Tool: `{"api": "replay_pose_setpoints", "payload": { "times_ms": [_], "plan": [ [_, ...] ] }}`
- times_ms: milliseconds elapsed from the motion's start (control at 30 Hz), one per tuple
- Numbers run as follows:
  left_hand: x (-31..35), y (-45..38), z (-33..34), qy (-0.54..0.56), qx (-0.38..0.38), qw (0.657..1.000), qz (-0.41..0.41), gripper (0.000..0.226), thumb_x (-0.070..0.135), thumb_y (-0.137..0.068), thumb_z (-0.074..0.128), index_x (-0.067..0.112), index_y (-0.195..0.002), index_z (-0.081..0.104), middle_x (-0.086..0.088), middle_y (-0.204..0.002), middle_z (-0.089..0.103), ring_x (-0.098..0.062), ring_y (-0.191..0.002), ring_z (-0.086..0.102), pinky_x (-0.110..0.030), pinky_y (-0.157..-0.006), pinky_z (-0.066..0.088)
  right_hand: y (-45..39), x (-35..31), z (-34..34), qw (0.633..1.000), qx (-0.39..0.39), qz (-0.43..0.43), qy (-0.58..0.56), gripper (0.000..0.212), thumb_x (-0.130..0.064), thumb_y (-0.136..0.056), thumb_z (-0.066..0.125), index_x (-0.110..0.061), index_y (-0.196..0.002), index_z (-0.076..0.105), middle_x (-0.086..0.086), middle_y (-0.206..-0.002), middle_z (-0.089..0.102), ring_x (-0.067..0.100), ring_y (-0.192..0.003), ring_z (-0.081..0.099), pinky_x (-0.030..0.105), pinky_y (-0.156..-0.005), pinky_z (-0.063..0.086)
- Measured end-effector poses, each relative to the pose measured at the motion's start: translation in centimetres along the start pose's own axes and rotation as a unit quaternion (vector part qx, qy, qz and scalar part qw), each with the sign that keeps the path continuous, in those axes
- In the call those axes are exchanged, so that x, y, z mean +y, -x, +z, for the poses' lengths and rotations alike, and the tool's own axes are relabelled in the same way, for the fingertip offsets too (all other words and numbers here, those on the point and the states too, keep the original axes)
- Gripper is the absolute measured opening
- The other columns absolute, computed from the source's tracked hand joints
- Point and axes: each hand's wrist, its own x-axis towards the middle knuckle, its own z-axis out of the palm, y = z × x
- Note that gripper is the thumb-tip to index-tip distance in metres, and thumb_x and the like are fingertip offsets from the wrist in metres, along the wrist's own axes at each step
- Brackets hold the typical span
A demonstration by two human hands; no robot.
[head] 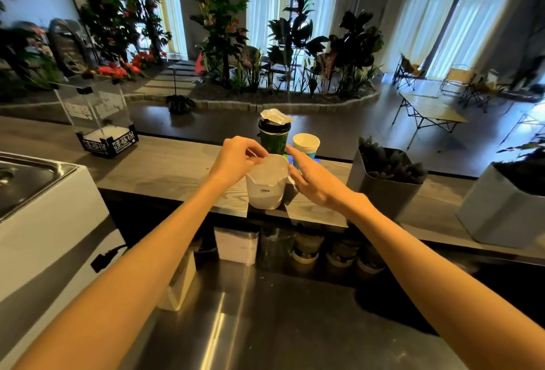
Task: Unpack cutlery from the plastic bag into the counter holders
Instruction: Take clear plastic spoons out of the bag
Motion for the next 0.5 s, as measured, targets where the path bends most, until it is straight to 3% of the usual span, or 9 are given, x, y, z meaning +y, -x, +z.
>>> {"api": "replay_pose_setpoints", "payload": {
  "times_ms": [167,267,400,500],
  "plan": [
    [2.4,2.5,-0.7,-0.007,-0.016,1.000,0.021,0.017,0.010,-0.084,0.078,0.016,-0.100,0.077,0.002,-0.091,0.073,-0.008,-0.082,0.068,-0.024,-0.080,0.058,5.5,0.8,-1.1,0.997,0.042,0.034,-0.050,0.053,-0.030,-0.108,0.040,-0.019,-0.158,0.025,0.004,-0.163,0.032,0.021,-0.145,0.037,0.029,-0.113,0.030],
    [4.3,5.7,0.2,0.020,-0.029,0.999,0.021,0.015,0.011,-0.086,0.077,0.016,-0.100,0.075,0.004,-0.090,0.072,-0.004,-0.081,0.067,-0.010,-0.072,0.052,10.5,2.1,-0.3,0.993,0.067,0.042,-0.090,0.045,-0.031,-0.107,0.044,-0.022,-0.151,0.040,0.000,-0.152,0.047,0.014,-0.137,0.046,0.033,-0.113,0.041],
    [6.7,11.9,4.1,0.072,-0.115,0.991,0.019,0.012,0.015,-0.087,0.077,0.015,-0.099,0.075,0.006,-0.087,0.072,0.002,-0.076,0.065,-0.011,-0.070,0.051,19.2,4.0,2.1,0.983,0.088,0.072,-0.141,0.030,-0.024,-0.104,0.054,-0.023,-0.134,0.058,-0.009,-0.127,0.064,0.005,-0.111,0.063,0.012,-0.085,0.049],
    [7.9,17.8,8.7,0.093,-0.176,0.980,0.018,0.011,0.017,-0.087,0.077,0.015,-0.098,0.076,0.007,-0.087,0.074,0.003,-0.077,0.066,-0.011,-0.072,0.052,26.5,6.3,4.8,0.975,0.065,0.119,-0.178,0.021,-0.023,-0.102,0.058,-0.027,-0.120,0.066,-0.013,-0.113,0.072,0.003,-0.100,0.070,0.022,-0.087,0.055]
  ]
}}
